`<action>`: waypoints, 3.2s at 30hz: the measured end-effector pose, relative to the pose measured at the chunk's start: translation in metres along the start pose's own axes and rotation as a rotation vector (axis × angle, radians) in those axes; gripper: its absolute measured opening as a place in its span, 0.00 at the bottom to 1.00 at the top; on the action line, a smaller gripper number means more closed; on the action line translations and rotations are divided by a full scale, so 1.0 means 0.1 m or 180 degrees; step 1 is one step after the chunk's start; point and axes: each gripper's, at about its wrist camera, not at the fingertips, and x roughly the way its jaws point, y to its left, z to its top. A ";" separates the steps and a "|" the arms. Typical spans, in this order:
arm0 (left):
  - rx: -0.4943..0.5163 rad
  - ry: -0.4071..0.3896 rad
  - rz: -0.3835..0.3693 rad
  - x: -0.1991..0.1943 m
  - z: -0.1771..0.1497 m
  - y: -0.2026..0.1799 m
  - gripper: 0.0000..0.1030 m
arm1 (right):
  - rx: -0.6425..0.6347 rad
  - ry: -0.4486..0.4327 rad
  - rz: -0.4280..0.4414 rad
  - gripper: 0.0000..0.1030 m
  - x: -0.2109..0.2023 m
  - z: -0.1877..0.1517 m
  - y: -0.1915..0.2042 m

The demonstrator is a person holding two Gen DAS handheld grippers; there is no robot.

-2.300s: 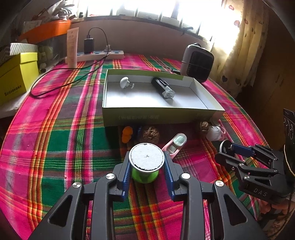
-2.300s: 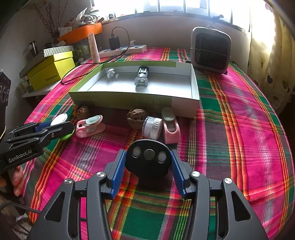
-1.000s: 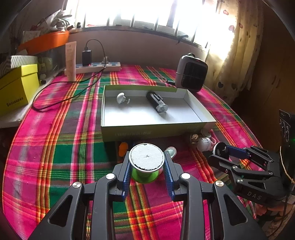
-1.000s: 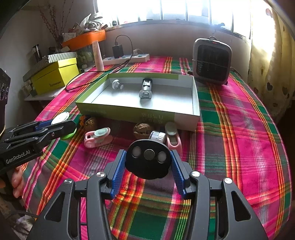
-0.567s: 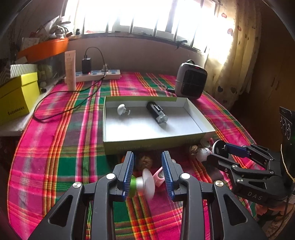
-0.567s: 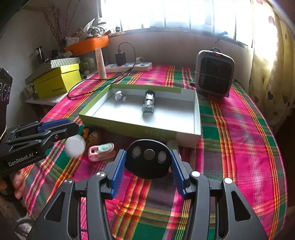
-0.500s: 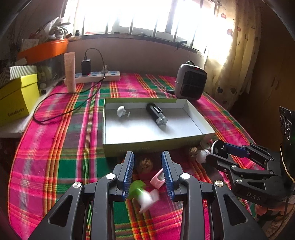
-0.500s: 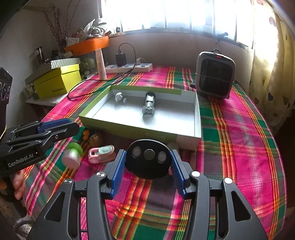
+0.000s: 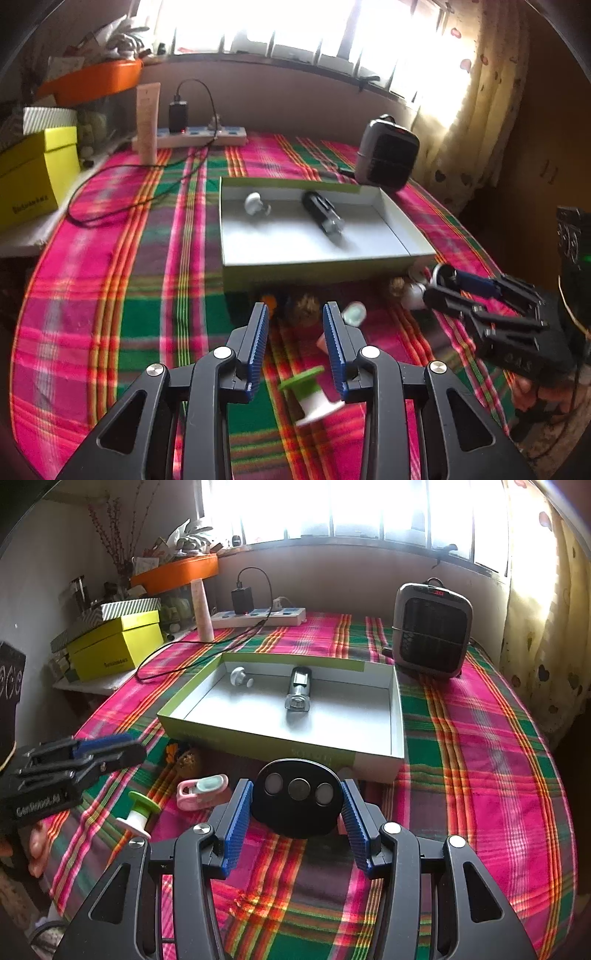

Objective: Organize objects

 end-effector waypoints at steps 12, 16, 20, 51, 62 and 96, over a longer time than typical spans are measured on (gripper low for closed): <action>0.0092 0.0267 -0.0113 0.00 -0.25 -0.10 0.45 | 0.0012 0.0021 0.0025 0.48 0.00 -0.06 -0.01; 0.0102 0.0369 -0.0089 0.09 -0.31 -0.12 0.45 | 0.0004 0.0029 0.0031 0.48 -0.01 -0.07 0.00; 0.0086 0.0377 -0.0041 0.12 -0.34 -0.11 0.45 | 0.0012 0.0035 0.0028 0.48 0.00 -0.07 0.00; 0.0115 0.0211 0.0117 0.07 -0.22 -0.13 0.40 | -0.0003 0.0018 -0.0006 0.48 0.00 -0.03 0.03; 0.0160 0.0088 0.0078 0.07 0.02 -0.13 0.40 | -0.0038 -0.0026 -0.0053 0.48 0.00 0.11 0.04; 0.0204 -0.0004 0.0020 0.64 0.75 -0.08 0.40 | -0.0082 0.0018 -0.0213 0.48 0.59 0.77 -0.23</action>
